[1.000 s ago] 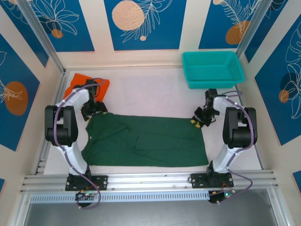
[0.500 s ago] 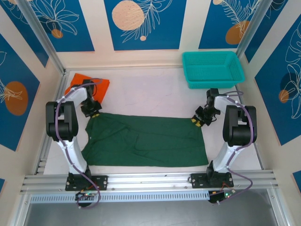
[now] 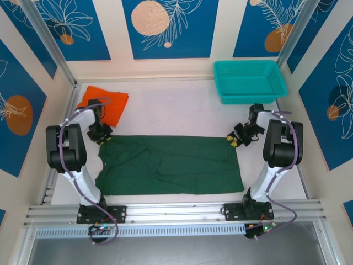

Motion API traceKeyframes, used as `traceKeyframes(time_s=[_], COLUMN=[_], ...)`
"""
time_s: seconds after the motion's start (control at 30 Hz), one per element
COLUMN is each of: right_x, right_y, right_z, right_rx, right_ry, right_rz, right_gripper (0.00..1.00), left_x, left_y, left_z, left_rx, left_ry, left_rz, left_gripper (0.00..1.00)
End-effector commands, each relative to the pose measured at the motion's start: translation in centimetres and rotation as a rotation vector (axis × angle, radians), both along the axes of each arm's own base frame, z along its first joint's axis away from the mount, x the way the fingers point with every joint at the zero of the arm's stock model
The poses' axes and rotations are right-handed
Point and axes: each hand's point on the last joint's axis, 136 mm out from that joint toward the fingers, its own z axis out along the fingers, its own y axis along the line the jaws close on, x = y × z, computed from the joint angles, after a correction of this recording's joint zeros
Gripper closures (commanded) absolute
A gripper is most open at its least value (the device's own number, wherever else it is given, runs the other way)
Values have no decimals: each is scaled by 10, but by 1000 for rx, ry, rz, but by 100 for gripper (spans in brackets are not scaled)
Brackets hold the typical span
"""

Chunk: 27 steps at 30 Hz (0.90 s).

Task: Fold and stack the t-shirts

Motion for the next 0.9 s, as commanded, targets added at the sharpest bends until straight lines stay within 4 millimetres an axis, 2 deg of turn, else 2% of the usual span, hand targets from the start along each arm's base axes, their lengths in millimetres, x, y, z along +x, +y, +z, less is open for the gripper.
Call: traceKeyframes(time_s=[0.0,0.07,0.2,0.27,0.3,0.4,0.47,0.53,0.6,0.63,0.7,0.83,0.87], right_x=[9,8,1,-2,-1,9,14,11,5,1,-4,-2,-1], right_y=[-11,-11,-12,-3,8,65,124,187,237,267,310,371,380], right_z=[5,20,56,75,87,122,141,147,142,134,122,94,89], right_rx=[-29,-33,-70,-77,-70,-12,69,156,199,217,282,316,313], right_ry=[-46,-89,-201,-270,-321,-498,-594,-605,-575,-542,-507,-448,-431], right_rz=[-31,-37,-68,-69,-47,107,267,440,590,673,777,895,913], right_gripper=[72,69,64,63,61,59,58,60,62,64,69,69,69], left_x=[10,13,9,6,3,-2,-5,-7,-7,-8,-6,-1,0], left_y=[17,17,15,4,-4,-38,-59,-78,-86,-88,-91,-91,-90], left_z=[29,47,88,98,100,89,77,62,47,40,26,7,4], left_rx=[33,39,89,101,102,51,32,6,-34,-49,-89,-154,-158], left_ry=[-92,-127,-206,-211,-203,-160,-122,-63,-13,17,69,134,146], left_rz=[66,68,50,-2,-39,-159,-239,-301,-314,-310,-306,-274,-270], left_gripper=[64,57,54,54,54,57,59,62,62,62,63,66,67])
